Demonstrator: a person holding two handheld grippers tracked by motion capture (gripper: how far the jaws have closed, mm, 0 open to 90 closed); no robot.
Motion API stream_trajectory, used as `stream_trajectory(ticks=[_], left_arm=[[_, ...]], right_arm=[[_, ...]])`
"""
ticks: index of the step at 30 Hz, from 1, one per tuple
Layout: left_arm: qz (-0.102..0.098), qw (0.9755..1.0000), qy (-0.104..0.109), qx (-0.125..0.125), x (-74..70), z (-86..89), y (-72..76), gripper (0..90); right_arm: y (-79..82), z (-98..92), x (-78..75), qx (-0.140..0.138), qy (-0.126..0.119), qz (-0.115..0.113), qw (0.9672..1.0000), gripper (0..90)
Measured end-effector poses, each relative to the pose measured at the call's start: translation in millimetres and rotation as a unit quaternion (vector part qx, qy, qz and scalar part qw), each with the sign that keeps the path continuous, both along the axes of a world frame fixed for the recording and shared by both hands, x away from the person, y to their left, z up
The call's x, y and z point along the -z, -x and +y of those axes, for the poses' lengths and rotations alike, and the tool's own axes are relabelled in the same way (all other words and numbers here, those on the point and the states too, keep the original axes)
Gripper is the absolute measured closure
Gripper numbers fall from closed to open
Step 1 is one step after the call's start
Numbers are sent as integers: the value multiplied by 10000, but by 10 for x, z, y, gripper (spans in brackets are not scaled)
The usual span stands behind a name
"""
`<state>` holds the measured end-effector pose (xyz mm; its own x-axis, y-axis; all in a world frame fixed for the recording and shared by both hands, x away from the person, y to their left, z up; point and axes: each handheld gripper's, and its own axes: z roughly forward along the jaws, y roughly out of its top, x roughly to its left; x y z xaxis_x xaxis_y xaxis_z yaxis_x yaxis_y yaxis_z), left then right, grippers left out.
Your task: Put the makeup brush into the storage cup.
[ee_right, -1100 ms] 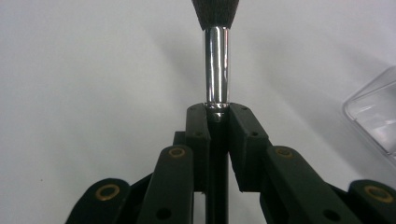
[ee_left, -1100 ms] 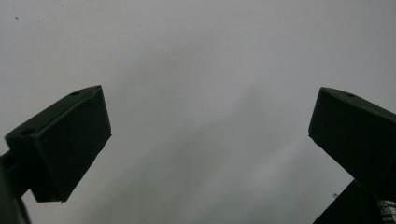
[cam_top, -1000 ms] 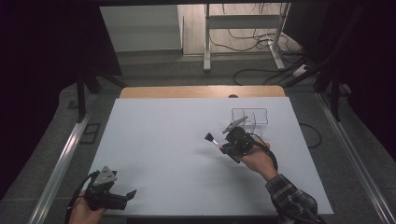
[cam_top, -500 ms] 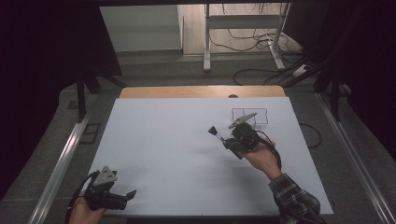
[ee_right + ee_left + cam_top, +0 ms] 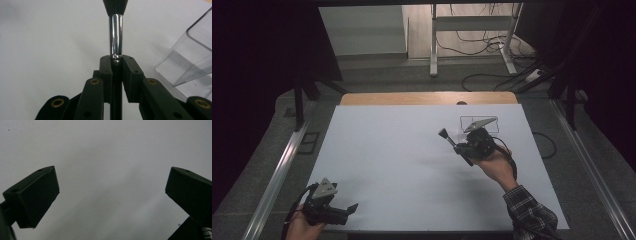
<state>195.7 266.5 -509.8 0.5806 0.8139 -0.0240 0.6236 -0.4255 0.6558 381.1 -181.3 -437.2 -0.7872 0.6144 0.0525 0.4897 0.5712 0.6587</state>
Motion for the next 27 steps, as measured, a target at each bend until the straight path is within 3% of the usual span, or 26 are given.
stream_trajectory(ticks=[12,27], left_arm=[[-4,10000,3,-6,-1,1,0,0],[-6,10000,6,-5,-2,2,1,0]], right_arm=[[-18,-121,-88,210,-230,-165,9994,784],[-52,-344,-212,626,-466,-380,9962,784]])
